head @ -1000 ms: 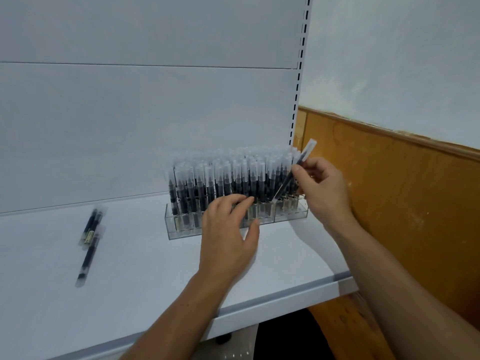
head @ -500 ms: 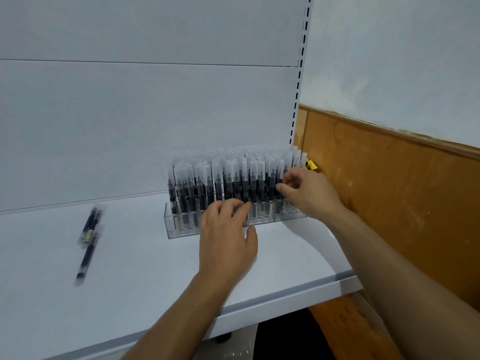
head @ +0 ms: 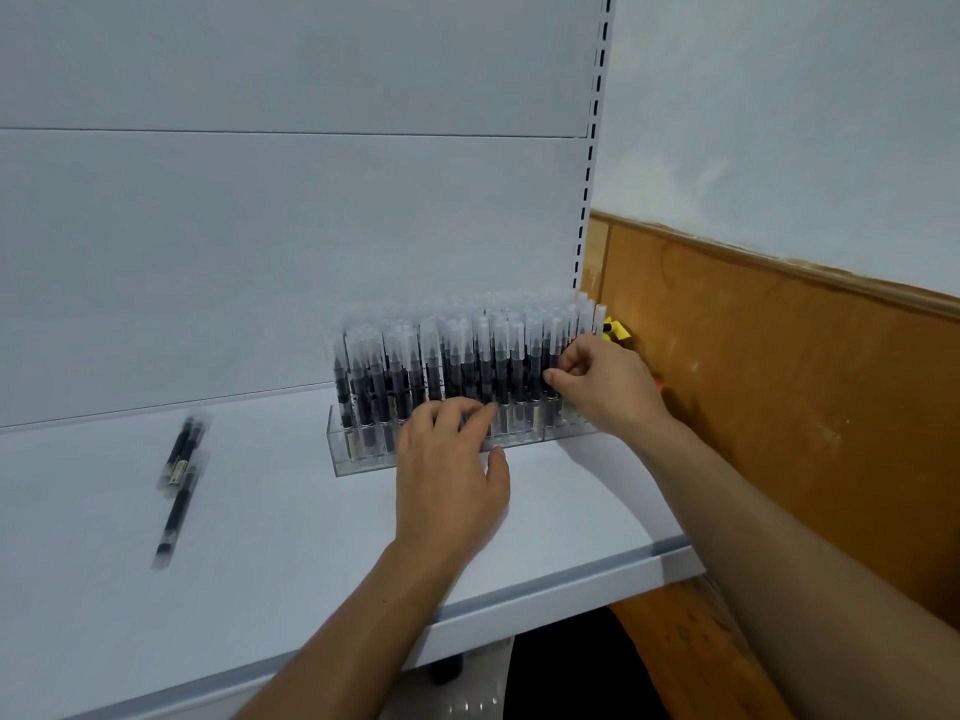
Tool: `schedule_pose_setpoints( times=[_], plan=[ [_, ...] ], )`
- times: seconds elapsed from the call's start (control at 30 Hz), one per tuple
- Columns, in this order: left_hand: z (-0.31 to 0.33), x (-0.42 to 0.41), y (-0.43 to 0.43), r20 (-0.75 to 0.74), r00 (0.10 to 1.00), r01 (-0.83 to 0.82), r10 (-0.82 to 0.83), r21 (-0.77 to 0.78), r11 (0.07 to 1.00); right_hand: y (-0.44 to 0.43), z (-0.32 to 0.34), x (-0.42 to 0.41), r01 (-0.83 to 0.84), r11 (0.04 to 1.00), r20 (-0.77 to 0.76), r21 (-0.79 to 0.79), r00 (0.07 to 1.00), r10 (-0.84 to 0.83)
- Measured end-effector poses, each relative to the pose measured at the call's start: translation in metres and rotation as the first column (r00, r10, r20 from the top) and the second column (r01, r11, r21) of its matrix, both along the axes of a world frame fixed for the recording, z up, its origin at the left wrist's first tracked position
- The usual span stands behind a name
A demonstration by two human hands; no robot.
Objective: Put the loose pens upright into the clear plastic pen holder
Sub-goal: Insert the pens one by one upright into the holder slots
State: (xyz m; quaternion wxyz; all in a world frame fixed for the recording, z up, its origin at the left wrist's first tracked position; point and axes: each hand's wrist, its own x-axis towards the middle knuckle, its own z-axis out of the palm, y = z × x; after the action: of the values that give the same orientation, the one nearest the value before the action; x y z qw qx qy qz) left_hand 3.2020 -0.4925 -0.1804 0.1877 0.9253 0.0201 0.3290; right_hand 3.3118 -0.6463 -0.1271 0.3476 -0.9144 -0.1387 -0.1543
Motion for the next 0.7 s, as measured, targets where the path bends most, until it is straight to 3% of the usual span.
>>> schedule_pose_setpoints(
  times=[0.2,0.4,0.57,0.7],
  plan=[
    [0.005,-0.008,0.006,-0.065,0.995,0.078,-0.077,0.014,0.997,0.002,0.006,-0.010,0.015,0.995,-0.042,-0.095,0.999,-0.019],
    [0.019,-0.037,0.043,-0.078,0.984,0.160,-0.159,0.011,0.987,0.008,0.015,-0.037,-0.054,0.957,-0.097,-0.286,0.995,0.027],
    [0.025,-0.078,0.101,-0.063,0.998,0.012,-0.013,-0.014,1.000,0.055,0.018,-0.077,-0.256,0.917,-0.195,-0.306,0.960,0.203],
    [0.022,-0.110,0.156,-0.124,0.979,-0.181,0.163,-0.148,0.972,0.112,0.002,-0.107,-0.428,0.867,-0.280,-0.256,0.891,0.358]
  ],
)
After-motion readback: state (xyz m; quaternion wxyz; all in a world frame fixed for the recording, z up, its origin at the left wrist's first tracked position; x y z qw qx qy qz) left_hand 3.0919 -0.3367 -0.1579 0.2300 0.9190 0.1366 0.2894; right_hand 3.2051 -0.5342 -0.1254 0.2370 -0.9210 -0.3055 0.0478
